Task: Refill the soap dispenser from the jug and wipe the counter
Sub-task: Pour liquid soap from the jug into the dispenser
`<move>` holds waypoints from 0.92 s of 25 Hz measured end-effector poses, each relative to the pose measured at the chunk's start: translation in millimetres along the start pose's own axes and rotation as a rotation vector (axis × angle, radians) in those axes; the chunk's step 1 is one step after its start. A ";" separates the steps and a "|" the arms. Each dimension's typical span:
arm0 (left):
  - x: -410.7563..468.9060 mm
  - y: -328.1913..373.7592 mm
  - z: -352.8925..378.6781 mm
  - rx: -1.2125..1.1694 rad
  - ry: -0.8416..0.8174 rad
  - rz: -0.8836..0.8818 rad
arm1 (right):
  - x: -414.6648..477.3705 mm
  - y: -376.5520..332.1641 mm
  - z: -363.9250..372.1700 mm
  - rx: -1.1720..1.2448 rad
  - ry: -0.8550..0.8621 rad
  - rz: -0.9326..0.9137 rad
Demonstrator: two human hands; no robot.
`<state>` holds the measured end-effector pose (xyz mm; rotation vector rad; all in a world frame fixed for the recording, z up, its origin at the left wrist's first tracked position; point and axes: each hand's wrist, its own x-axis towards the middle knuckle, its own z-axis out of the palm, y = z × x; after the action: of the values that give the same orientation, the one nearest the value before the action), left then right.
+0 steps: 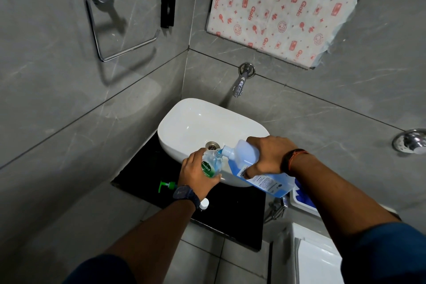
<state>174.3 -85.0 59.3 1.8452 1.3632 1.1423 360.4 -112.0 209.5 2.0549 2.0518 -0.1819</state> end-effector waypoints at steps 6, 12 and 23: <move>0.7 1.4 -3.9 -0.005 0.015 0.010 | 0.1 -3.4 -3.6 -0.002 -0.001 -0.015; -0.8 1.7 -5.6 -0.004 0.017 0.003 | -2.8 -6.3 -7.0 0.001 -0.021 -0.023; -3.9 2.4 -6.8 -0.008 0.008 0.001 | -7.2 -8.4 -9.3 -0.013 -0.012 -0.025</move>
<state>168.9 -89.8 63.3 1.8371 1.3605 1.1555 351.3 -116.6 219.7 2.0163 2.0674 -0.1842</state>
